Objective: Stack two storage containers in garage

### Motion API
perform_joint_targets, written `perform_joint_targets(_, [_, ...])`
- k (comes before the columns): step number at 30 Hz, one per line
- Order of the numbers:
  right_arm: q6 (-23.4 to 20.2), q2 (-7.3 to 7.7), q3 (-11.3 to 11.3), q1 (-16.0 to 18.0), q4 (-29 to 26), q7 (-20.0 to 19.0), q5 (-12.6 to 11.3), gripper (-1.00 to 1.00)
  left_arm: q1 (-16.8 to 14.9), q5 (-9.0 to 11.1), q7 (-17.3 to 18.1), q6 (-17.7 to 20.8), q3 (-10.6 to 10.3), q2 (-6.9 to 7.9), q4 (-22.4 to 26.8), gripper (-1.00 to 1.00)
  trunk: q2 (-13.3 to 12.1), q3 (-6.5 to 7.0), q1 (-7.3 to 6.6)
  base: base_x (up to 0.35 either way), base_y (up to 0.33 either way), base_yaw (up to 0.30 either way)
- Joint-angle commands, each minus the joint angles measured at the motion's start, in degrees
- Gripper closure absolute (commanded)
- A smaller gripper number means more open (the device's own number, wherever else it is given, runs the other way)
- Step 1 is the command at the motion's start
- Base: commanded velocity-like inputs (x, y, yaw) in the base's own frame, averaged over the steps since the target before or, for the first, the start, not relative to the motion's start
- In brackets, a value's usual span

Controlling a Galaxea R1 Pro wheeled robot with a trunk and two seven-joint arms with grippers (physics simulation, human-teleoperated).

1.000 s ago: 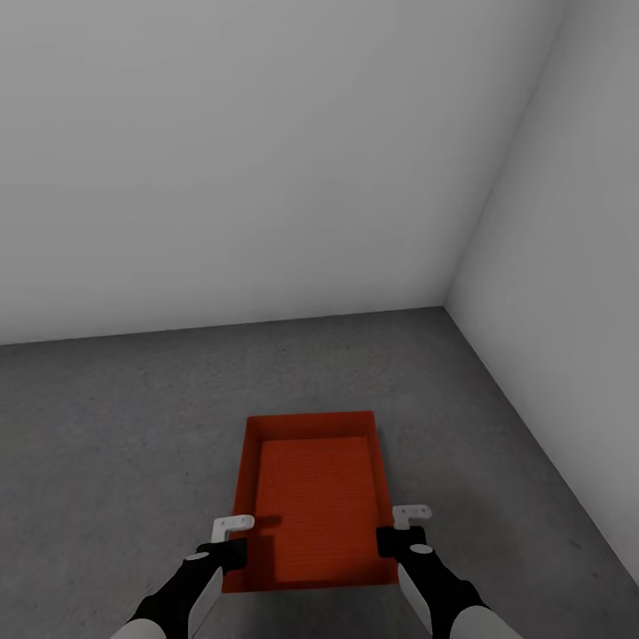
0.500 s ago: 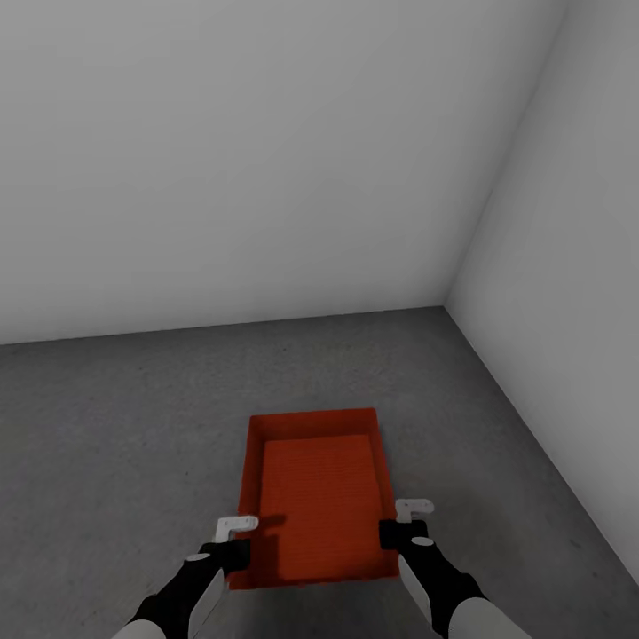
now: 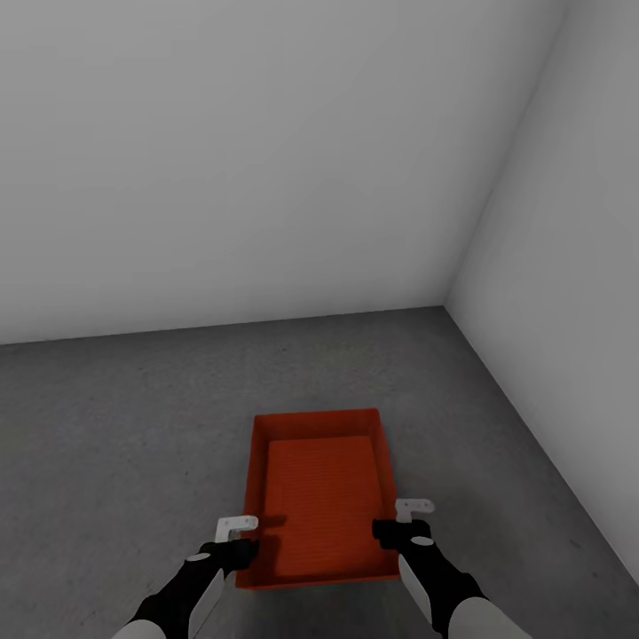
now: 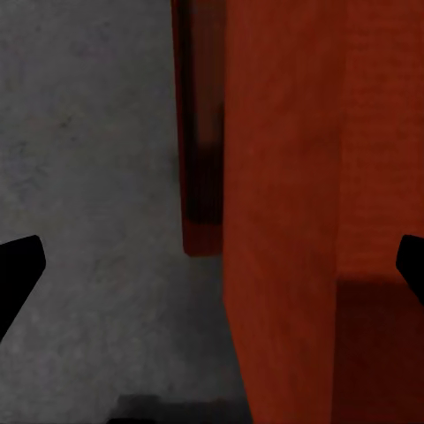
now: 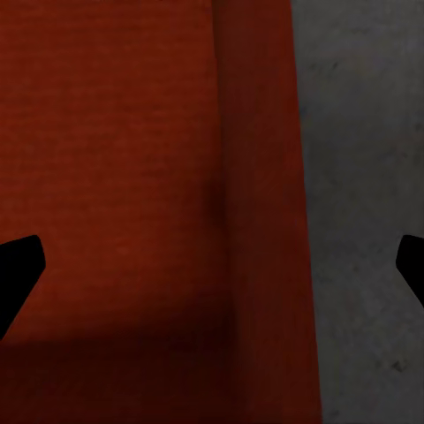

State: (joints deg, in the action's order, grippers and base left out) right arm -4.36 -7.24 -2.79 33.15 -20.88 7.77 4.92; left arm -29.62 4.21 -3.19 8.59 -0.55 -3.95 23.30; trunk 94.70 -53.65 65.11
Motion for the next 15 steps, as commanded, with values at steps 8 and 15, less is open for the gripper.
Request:
perform_joint_targets(8, [-0.39,-0.05,-0.29,0.00,-0.12,0.05,0.51,-1.00,0.00,0.45,-0.23,0.41,-0.07,-0.01,0.16,-1.00,0.02,-0.04,0.00,0.000,0.000,0.000])
perform_joint_targets(15, [-0.39,-0.05,-0.29,0.01,-0.12,0.07,0.52,-1.00,0.00,0.45,-0.23,0.64,-0.07,-0.01,0.17,-1.00,0.02,-0.04,0.00,0.000,0.000,0.000])
